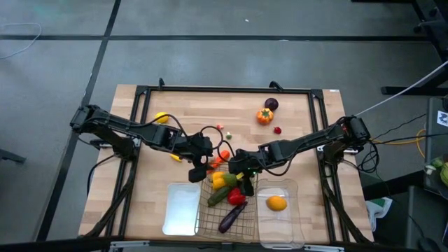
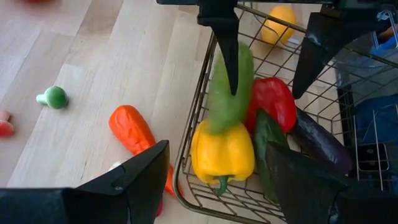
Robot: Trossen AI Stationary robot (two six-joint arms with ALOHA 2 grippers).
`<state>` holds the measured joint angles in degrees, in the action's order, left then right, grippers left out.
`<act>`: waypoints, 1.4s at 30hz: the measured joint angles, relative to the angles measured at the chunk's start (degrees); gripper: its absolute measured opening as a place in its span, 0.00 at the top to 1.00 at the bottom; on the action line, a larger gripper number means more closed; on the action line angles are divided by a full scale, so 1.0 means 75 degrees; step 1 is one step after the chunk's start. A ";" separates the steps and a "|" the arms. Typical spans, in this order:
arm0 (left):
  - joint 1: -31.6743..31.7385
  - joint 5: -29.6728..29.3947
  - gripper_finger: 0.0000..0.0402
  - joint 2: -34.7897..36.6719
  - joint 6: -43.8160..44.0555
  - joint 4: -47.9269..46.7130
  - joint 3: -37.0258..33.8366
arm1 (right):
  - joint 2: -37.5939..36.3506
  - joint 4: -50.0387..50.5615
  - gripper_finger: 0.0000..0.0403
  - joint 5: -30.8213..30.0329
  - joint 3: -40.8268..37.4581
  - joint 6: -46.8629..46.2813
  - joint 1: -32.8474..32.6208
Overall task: Sort produce into baskets
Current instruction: Put the cucumber into the wire basket, then put the garlic into the wire basket
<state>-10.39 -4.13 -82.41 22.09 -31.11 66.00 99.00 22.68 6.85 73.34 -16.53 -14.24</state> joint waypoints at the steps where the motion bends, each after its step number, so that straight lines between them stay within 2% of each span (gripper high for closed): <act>1: 0.0000 0.0001 0.35 -0.0001 0.0000 0.0001 0.0000 | -0.0003 0.0000 0.28 0.0000 0.0000 -0.0001 0.0000; 12: 0.0000 -0.0001 0.35 0.0000 0.0000 0.0000 0.0000 | -0.0106 0.0280 0.24 0.0023 0.0000 0.0020 0.0000; 21: 0.0178 -0.0149 0.35 0.0000 0.0012 0.0008 0.0000 | -0.0854 0.0671 0.24 0.0020 0.0000 0.0070 0.0003; 26: 0.0605 -0.0169 0.35 0.0000 -0.0003 0.0003 0.0000 | -0.1295 0.0926 0.24 -0.0157 0.0000 0.0396 0.0067; 34: 0.1593 -0.0169 0.35 0.0000 0.0495 -0.0105 0.0000 | -0.1829 0.1868 0.24 -0.1219 0.0000 0.0491 0.0375; 38: 0.2140 -0.0170 0.35 0.0000 0.0642 -0.0533 0.0000 | -0.1953 0.2345 0.24 -0.1318 0.0000 0.0509 0.0653; 42: 0.2564 -0.0173 0.35 -0.0014 0.0145 -0.1000 0.0000 | -0.1950 0.2709 0.24 -0.1319 -0.0001 0.0756 0.0884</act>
<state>8.84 -5.43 -82.51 23.18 -38.61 66.00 84.38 42.99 -3.04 73.33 -10.86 -7.61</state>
